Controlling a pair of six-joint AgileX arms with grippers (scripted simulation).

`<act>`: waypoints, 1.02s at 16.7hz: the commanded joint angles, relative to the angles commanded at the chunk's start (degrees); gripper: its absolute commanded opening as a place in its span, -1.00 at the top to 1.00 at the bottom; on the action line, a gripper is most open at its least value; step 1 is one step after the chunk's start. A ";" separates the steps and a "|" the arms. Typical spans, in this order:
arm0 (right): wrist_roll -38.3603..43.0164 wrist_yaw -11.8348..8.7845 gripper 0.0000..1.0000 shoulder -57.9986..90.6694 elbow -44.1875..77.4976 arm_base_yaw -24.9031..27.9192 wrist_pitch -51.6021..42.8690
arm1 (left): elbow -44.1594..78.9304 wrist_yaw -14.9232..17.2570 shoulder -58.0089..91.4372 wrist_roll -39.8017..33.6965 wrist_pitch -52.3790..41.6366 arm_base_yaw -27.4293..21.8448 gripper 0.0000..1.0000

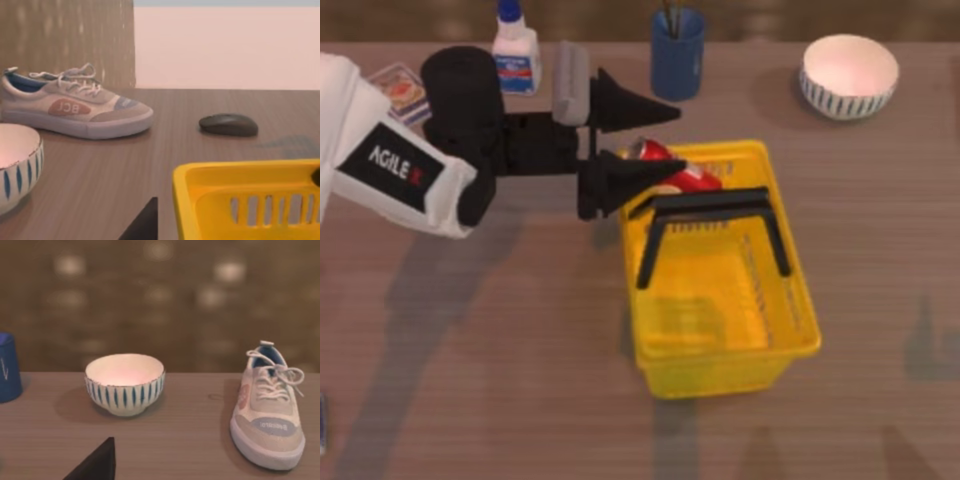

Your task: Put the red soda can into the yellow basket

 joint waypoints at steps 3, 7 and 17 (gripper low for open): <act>0.00 0.00 -1.00 0.00 0.00 0.00 0.00 | 0.00 0.00 0.00 0.00 0.00 0.00 -1.00; 0.00 0.00 -1.00 0.00 0.00 0.00 0.00 | 0.00 0.00 0.00 0.00 0.00 0.00 -1.00; -9.02 -0.30 -1.00 16.04 15.66 6.14 -12.72 | -5.40 -10.15 -16.58 -3.54 -6.92 3.51 -1.00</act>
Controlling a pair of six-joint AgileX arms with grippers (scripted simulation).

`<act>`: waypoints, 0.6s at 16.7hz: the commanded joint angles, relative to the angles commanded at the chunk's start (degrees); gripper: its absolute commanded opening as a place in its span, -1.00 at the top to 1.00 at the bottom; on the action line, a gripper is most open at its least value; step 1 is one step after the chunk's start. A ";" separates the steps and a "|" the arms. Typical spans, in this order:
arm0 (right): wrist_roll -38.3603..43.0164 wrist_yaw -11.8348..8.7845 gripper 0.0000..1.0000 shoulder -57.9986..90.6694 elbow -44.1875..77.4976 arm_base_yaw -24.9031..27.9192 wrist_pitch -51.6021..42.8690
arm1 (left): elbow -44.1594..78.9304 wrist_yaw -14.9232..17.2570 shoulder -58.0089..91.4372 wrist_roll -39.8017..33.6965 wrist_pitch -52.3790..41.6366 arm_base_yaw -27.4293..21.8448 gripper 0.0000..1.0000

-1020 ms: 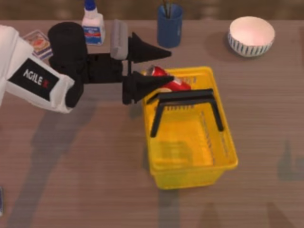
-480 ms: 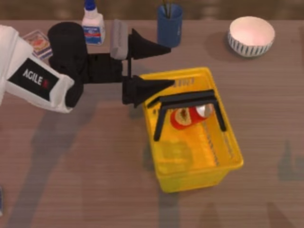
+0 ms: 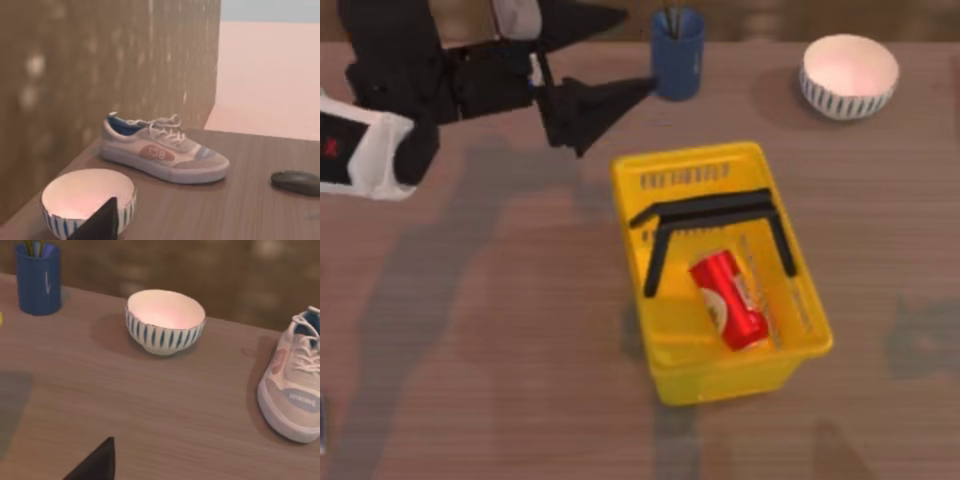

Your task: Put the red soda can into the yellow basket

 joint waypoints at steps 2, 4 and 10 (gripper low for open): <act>-4.64 0.03 -1.00 9.33 9.07 2.95 -6.69 | -3.54 -5.31 -9.46 -1.64 -3.88 1.90 -1.00; -9.83 0.06 -1.00 20.30 19.60 6.22 -14.24 | -8.24 -11.33 -20.57 -3.22 -8.65 3.89 -1.00; -26.89 0.04 -1.00 58.69 55.29 17.01 -39.47 | -29.10 -32.20 -59.08 -5.67 -27.26 9.50 -1.00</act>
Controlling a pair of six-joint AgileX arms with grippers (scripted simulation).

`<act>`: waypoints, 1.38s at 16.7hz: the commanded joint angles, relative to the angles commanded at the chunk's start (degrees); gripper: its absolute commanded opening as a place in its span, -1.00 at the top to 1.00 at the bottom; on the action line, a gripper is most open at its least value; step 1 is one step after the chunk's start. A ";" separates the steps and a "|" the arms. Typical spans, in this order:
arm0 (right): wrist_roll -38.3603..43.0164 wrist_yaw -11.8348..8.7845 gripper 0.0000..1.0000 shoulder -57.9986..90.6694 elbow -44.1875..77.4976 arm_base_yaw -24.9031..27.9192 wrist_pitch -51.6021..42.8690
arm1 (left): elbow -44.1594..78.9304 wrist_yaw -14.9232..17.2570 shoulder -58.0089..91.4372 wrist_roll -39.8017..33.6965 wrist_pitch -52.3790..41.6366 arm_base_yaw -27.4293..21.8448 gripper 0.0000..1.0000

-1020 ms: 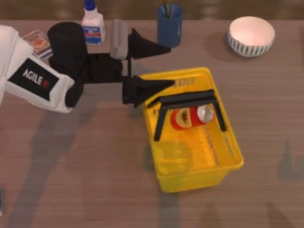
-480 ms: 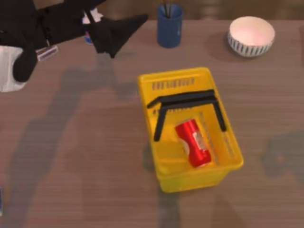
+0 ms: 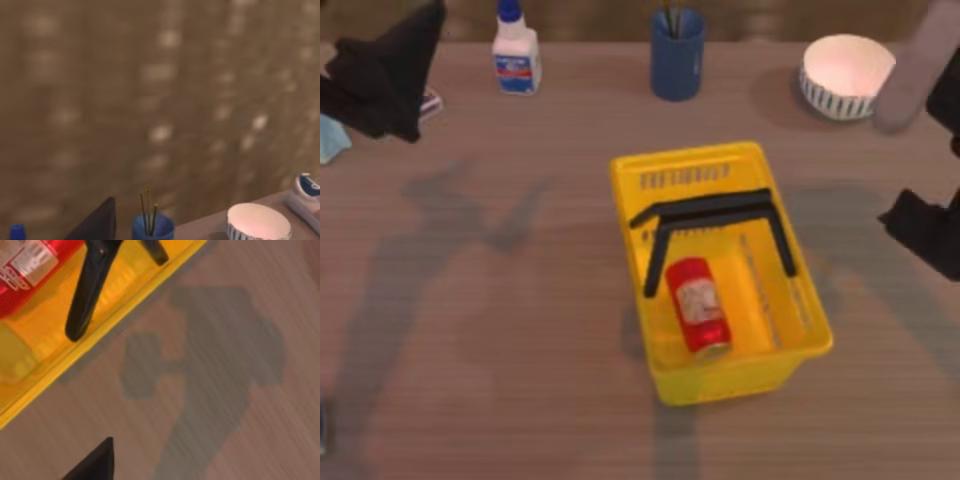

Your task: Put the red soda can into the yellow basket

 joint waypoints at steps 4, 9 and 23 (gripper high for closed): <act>-10.63 -0.01 -1.00 24.42 22.70 6.74 -15.50 | -15.44 -13.17 -25.25 1.25 -12.18 2.72 -1.00; -20.35 0.20 -1.00 45.46 44.06 12.93 -28.77 | -29.93 -25.14 -48.37 4.72 -22.17 4.61 -1.00; -24.53 0.45 -1.00 52.40 49.51 15.54 -31.13 | -36.14 -30.49 -57.19 6.91 -25.85 5.24 -1.00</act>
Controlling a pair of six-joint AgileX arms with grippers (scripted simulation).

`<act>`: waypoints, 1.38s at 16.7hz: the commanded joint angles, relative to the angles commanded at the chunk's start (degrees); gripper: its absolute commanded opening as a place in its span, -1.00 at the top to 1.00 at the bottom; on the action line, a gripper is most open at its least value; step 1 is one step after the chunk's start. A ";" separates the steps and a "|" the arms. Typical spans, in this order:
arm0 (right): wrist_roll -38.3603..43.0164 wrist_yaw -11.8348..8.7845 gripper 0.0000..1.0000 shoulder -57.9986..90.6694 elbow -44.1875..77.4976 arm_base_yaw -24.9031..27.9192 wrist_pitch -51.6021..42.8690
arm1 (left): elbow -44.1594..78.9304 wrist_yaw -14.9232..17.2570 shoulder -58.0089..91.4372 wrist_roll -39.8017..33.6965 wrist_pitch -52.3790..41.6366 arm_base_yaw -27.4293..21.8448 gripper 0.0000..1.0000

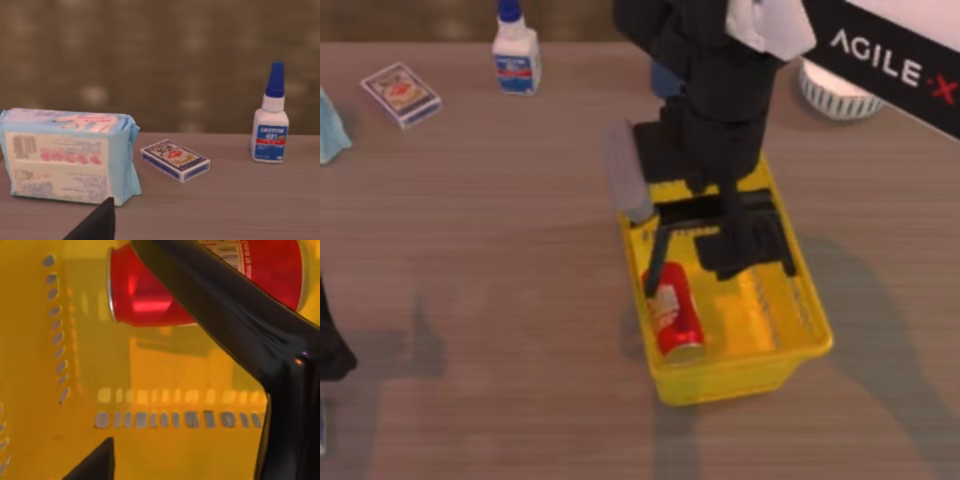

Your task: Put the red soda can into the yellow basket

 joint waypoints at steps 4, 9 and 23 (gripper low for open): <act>0.07 0.00 -1.00 -0.32 -2.66 0.06 2.33 | 0.00 0.00 0.00 0.00 0.00 0.00 -1.00; 0.07 0.00 -0.55 -0.32 -2.66 0.06 2.33 | 0.00 0.00 0.00 0.00 0.00 0.00 -1.00; 0.07 0.00 1.00 -0.32 -2.66 0.06 2.33 | 0.00 0.00 0.00 0.00 0.00 0.00 -1.00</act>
